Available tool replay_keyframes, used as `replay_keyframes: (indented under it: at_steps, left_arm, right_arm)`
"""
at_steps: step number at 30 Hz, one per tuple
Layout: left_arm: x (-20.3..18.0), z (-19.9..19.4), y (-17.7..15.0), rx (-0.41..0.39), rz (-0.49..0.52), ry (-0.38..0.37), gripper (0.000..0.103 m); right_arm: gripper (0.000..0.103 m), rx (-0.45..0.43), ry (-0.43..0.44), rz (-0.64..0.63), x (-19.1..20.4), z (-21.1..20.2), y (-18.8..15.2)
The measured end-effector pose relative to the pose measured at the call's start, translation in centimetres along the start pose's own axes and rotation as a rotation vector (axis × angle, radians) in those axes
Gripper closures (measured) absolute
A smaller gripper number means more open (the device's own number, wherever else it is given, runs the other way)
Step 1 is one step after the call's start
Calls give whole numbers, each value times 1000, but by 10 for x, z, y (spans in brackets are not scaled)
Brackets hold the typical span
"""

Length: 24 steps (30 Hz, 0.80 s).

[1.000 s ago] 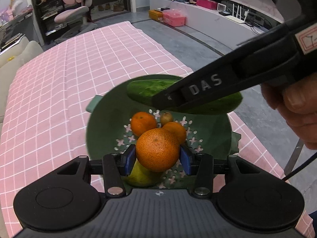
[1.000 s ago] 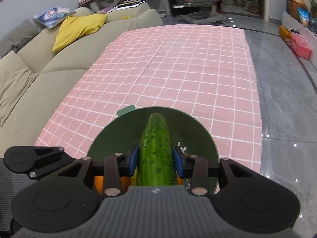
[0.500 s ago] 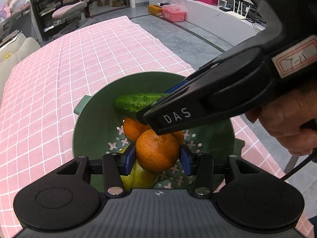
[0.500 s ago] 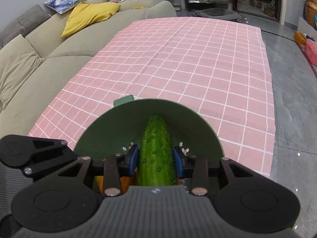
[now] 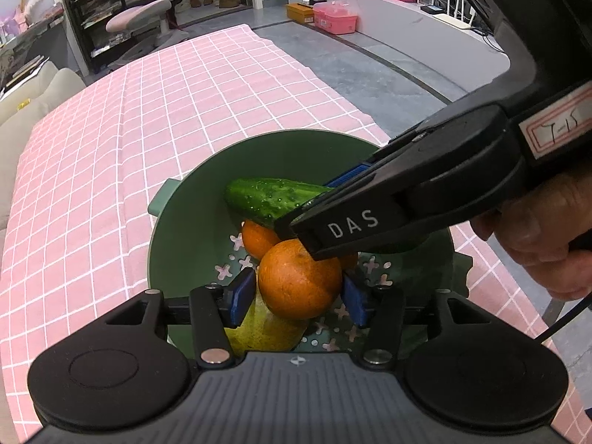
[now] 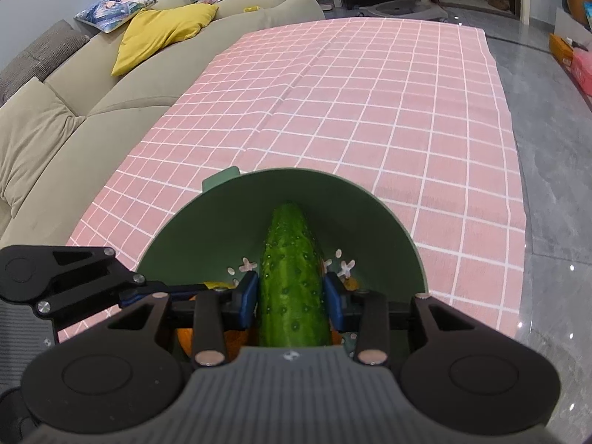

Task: Organize fruits
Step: 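Lower the cucumber and orange into the green colander and open both tools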

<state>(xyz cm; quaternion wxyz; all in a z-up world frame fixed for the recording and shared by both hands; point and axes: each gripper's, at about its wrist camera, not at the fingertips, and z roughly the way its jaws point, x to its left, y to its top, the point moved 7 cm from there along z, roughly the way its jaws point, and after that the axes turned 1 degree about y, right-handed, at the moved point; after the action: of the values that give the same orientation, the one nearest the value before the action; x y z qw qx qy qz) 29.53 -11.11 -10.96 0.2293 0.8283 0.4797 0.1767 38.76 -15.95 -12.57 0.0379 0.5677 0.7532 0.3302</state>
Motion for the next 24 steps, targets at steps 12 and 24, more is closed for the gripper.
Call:
replay_keyframes:
  at_steps: [12, 24]
  left_arm:
    - [12, -23, 1, -31, -69, 3, 35]
    - [25, -71, -1, -83, -130, 37, 35]
  right_arm:
    - [63, -44, 6, 3, 10, -20, 8]
    - [63, -104, -5, 2, 19, -63, 12]
